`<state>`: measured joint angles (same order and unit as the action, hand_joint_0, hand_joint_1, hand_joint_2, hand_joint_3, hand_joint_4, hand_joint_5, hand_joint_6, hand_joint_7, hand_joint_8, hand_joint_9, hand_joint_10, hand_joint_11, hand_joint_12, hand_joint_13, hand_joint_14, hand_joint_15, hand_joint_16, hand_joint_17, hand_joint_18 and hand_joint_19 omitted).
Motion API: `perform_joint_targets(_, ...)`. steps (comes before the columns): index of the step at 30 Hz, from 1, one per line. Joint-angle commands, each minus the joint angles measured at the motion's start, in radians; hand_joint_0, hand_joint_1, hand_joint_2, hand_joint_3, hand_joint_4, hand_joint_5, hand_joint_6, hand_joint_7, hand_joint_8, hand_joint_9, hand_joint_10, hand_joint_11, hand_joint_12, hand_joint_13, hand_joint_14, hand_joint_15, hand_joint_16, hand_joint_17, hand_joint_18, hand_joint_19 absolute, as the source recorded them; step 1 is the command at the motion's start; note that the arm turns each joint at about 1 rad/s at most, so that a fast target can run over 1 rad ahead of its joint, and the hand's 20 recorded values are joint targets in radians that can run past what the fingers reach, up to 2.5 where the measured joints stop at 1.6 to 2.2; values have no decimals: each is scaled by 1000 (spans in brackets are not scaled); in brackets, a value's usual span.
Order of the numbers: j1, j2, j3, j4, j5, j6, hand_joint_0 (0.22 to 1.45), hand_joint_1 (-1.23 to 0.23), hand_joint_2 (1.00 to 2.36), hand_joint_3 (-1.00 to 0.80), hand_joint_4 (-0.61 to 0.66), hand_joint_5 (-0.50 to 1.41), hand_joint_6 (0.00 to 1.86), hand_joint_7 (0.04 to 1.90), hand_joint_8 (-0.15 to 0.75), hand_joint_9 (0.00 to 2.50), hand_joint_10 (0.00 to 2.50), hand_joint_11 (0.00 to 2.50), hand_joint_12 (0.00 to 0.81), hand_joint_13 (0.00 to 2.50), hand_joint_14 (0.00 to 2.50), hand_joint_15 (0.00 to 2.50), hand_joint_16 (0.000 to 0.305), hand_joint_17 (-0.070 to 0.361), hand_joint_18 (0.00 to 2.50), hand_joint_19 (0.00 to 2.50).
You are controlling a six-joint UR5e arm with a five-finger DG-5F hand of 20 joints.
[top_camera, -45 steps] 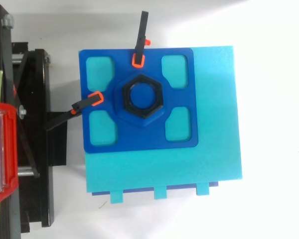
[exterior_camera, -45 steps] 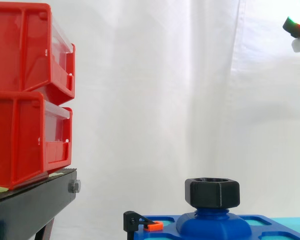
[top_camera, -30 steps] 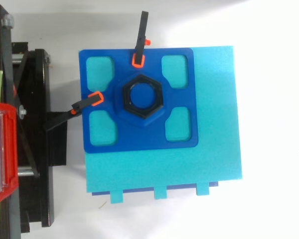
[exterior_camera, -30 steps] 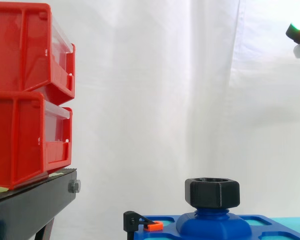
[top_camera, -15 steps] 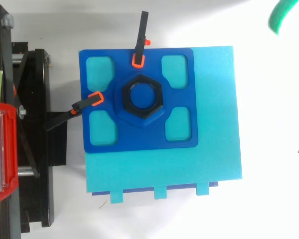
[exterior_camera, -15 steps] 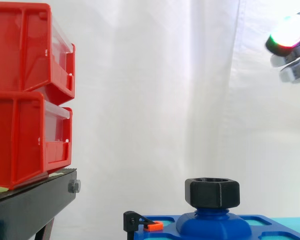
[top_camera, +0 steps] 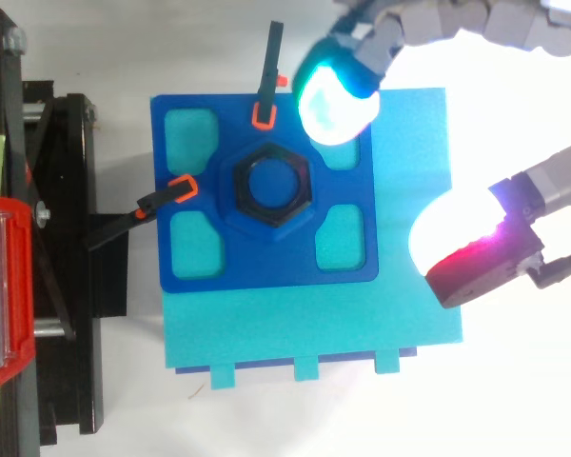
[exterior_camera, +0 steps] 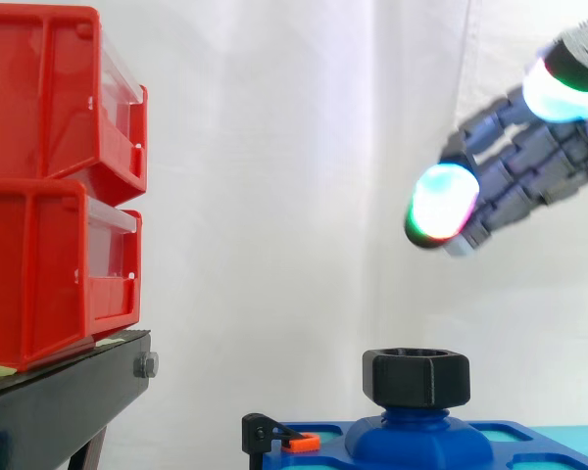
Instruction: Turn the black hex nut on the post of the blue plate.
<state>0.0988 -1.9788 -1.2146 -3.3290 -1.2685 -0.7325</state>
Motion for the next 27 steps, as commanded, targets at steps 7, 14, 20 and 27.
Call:
perform_joint_targets(7,13,-9,38,112,44,-251,408,-538,1000,-500,142,-248,502,767,245,188,0,0,397,168,0,3,70,159,13,73)
perform_joint_targets(14,24,-55,40,143,41,-263,408,-527,1000,-500,144,-247,502,767,246,189,0,0,397,169,1,2,70,158,16,73)
perform_joint_targets(20,29,-86,40,180,26,-272,408,-513,1000,-500,146,-247,502,767,246,189,0,0,397,172,0,6,71,159,27,84)
perform_joint_targets(27,35,-120,43,212,15,-294,413,-523,1000,-500,149,-242,502,753,251,220,0,0,398,206,0,0,71,160,78,57)
